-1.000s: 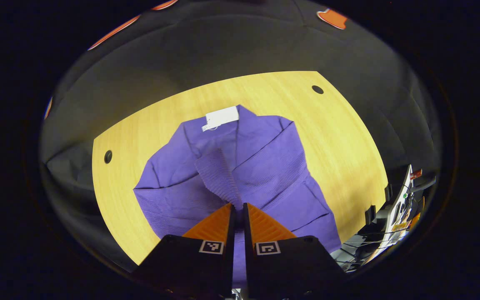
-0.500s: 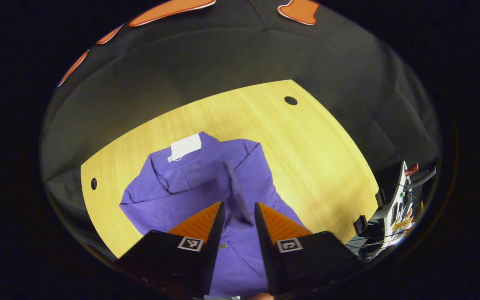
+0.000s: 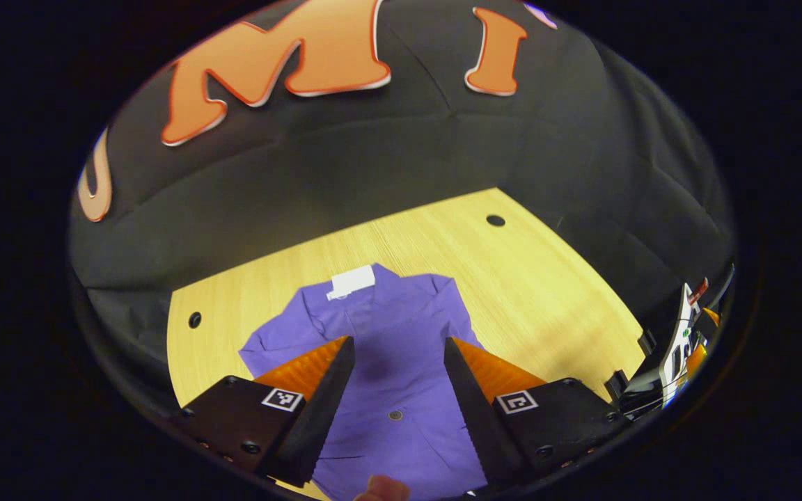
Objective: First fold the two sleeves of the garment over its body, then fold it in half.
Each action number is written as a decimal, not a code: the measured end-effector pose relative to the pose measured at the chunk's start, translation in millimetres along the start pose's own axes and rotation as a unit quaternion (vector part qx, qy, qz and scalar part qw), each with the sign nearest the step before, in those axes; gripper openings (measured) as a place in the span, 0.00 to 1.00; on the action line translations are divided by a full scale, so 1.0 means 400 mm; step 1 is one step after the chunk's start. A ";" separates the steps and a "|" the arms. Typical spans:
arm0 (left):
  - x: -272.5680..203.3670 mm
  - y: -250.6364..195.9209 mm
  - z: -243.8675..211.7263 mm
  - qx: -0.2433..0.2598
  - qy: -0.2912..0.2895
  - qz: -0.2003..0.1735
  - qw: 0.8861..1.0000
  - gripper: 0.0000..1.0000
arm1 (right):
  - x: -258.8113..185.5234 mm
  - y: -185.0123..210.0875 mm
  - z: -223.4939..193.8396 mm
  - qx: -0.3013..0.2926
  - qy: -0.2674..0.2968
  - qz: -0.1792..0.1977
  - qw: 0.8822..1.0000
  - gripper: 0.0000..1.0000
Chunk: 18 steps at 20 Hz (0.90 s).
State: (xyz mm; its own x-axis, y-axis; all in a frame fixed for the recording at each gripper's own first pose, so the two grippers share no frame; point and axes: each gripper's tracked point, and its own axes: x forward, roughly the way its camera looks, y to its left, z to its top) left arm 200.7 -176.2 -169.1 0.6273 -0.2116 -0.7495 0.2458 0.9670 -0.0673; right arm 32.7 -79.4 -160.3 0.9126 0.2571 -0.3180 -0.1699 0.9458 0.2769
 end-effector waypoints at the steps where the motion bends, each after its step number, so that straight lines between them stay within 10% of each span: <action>1: -0.029 0.012 0.001 -0.008 -0.025 0.003 1.000 0.86 | 0.007 0.019 0.001 -0.003 -0.001 0.006 1.000 0.95; 10: -0.321 0.171 0.008 -0.051 -0.244 0.100 0.963 0.84 | 0.045 0.167 0.020 -0.038 -0.040 0.045 0.997 0.95; 18: -0.570 0.232 -0.132 -0.019 -0.302 0.212 0.929 0.83 | 0.061 0.223 0.003 -0.077 -0.063 0.054 0.994 0.95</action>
State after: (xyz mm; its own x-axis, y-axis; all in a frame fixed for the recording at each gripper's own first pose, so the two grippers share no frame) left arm 41.4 -30.8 -39.0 0.9649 0.1594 -0.2086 -0.1367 0.9835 0.1188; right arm 40.4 11.0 -142.6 0.9237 0.3412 -0.1745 -0.3159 0.9356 0.1575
